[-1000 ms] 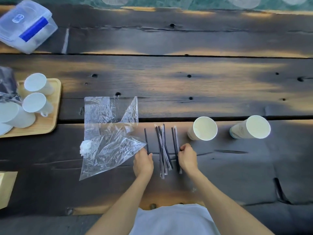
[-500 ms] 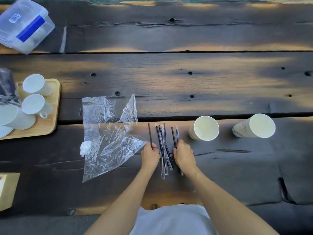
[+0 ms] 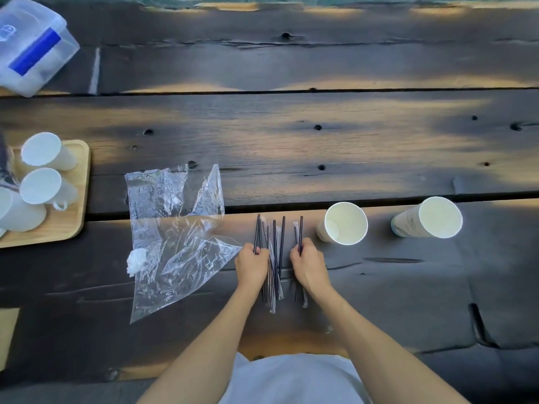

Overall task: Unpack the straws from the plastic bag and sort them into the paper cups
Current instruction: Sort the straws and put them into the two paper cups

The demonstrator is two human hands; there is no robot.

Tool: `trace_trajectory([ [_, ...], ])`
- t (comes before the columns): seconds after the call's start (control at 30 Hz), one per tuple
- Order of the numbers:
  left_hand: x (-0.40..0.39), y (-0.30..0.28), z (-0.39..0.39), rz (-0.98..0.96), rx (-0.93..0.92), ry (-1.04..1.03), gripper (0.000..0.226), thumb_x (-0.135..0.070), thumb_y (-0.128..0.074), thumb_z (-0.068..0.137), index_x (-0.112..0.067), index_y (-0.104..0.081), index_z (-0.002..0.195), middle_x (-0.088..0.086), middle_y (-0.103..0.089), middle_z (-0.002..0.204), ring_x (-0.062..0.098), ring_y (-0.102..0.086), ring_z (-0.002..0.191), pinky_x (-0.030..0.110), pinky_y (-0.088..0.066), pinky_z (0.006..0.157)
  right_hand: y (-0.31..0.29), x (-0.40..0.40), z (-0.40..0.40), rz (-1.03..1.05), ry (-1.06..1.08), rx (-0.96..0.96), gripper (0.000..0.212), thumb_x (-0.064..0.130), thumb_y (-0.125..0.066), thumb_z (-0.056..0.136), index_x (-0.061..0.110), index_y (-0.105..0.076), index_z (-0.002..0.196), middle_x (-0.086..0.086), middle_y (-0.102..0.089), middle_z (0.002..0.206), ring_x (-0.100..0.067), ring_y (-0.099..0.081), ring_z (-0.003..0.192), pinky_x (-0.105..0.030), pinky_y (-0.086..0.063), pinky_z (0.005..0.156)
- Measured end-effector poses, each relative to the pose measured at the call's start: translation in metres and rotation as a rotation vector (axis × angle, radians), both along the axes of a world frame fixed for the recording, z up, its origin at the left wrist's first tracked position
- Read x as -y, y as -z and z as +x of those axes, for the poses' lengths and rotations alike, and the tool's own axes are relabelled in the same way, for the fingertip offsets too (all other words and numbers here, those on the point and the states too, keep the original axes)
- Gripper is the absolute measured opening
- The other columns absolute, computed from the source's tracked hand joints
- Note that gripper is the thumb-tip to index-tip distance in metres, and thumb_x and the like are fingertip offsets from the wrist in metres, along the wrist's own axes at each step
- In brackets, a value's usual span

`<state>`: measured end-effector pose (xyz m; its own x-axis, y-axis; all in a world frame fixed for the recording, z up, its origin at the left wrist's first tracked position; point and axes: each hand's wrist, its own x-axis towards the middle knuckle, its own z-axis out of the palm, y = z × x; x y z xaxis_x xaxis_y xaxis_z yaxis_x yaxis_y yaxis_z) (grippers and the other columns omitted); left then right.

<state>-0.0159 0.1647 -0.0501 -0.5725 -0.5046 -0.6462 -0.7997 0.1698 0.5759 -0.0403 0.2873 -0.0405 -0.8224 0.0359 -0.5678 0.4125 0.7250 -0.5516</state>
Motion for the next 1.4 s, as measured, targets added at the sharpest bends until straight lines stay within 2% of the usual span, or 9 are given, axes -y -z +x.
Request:
trace_trajectory([
  [0.2, 0.018, 0.002, 0.009, 0.020, -0.012, -0.058, 0.009, -0.021, -0.041, 0.091, -0.013, -0.045, 0.090, 0.017, -0.059, 0.094, 0.037, -0.056, 0.090, 0.047, -0.049, 0.073, 0.004, 0.006, -0.006, -0.011, -0.057, 0.038, 0.019, 0.027, -0.060, 0.087, 0.011, -0.050, 0.085, -0.013, -0.063, 0.088, -0.034, -0.060, 0.085, -0.036, -0.044, 0.069],
  [0.27, 0.019, 0.003, 0.012, 0.018, -0.028, -0.054, 0.008, -0.018, -0.037, 0.093, -0.018, -0.044, 0.089, 0.016, -0.059, 0.092, 0.037, -0.059, 0.085, 0.047, -0.055, 0.068, 0.006, 0.013, -0.008, 0.018, -0.102, 0.039, 0.019, 0.026, -0.059, 0.088, 0.009, -0.051, 0.087, -0.015, -0.063, 0.091, -0.037, -0.060, 0.088, -0.037, -0.045, 0.070],
  [0.47, 0.008, 0.003, 0.016, -0.034, -0.065, 0.128, 0.016, -0.015, -0.050, 0.094, -0.003, -0.059, 0.088, 0.015, -0.064, 0.084, 0.032, -0.057, 0.088, 0.034, -0.039, 0.064, 0.010, 0.025, -0.011, 0.184, -0.224, 0.091, 0.012, 0.016, -0.054, 0.092, 0.008, -0.047, 0.089, -0.022, -0.060, 0.108, -0.044, -0.060, 0.099, -0.036, -0.043, 0.071],
  [0.63, -0.006, 0.005, 0.011, -0.054, -0.002, 0.275, 0.021, -0.021, -0.066, 0.087, -0.016, -0.049, 0.077, 0.003, -0.056, 0.076, 0.021, -0.052, 0.066, 0.034, -0.047, 0.060, 0.009, 0.018, -0.015, 0.083, -0.147, 0.146, 0.015, 0.016, -0.055, 0.085, 0.003, -0.049, 0.083, -0.023, -0.063, 0.095, -0.036, -0.056, 0.082, -0.035, -0.041, 0.066],
  [0.87, -0.010, 0.007, 0.008, -0.139, 0.064, 0.273, 0.015, -0.017, -0.063, 0.086, -0.013, -0.050, 0.079, 0.004, -0.057, 0.083, 0.024, -0.055, 0.073, 0.033, -0.043, 0.061, 0.005, 0.007, -0.014, -0.058, -0.055, 0.132, 0.010, 0.011, -0.054, 0.086, 0.003, -0.049, 0.086, -0.014, -0.058, 0.086, -0.030, -0.051, 0.077, -0.030, -0.034, 0.063],
  [1.03, -0.005, 0.002, 0.005, -0.035, 0.021, 0.188, 0.011, -0.012, -0.054, 0.083, -0.009, -0.051, 0.073, 0.008, -0.059, 0.076, 0.028, -0.053, 0.074, 0.033, -0.039, 0.062, 0.011, 0.003, -0.015, -0.089, -0.034, 0.108, 0.023, 0.021, -0.054, 0.091, 0.006, -0.047, 0.076, -0.011, -0.053, 0.071, -0.031, -0.051, 0.070, -0.034, -0.035, 0.062],
  [1.17, 0.007, -0.004, 0.006, 0.186, -0.042, 0.131, 0.016, -0.018, -0.045, 0.088, -0.012, -0.043, 0.073, 0.004, -0.053, 0.068, 0.022, -0.044, 0.064, 0.037, -0.033, 0.062, 0.007, 0.005, -0.015, -0.341, 0.076, 0.181, 0.024, 0.022, -0.057, 0.093, 0.011, -0.042, 0.078, -0.008, -0.037, 0.061, -0.021, -0.038, 0.049, -0.031, -0.031, 0.048],
  [1.33, 0.017, -0.021, 0.009, 0.325, -0.127, 0.152, 0.010, -0.016, -0.037, 0.097, -0.012, -0.043, 0.089, 0.003, -0.059, 0.070, 0.017, -0.046, 0.062, 0.031, -0.039, 0.061, -0.016, 0.010, -0.016, -0.615, 0.133, 0.270, 0.012, 0.014, -0.060, 0.093, 0.002, -0.057, 0.091, -0.010, -0.052, 0.062, -0.016, -0.047, 0.045, -0.027, -0.036, 0.040],
  [1.4, 0.016, -0.026, 0.012, 0.378, -0.179, 0.159, 0.012, -0.018, -0.037, 0.099, -0.012, -0.046, 0.093, 0.005, -0.057, 0.073, 0.018, -0.050, 0.067, 0.037, -0.044, 0.065, -0.025, 0.012, -0.016, -0.694, 0.135, 0.259, 0.016, 0.010, -0.060, 0.094, -0.005, -0.062, 0.095, -0.013, -0.057, 0.065, -0.013, -0.047, 0.046, -0.024, -0.037, 0.042],
])
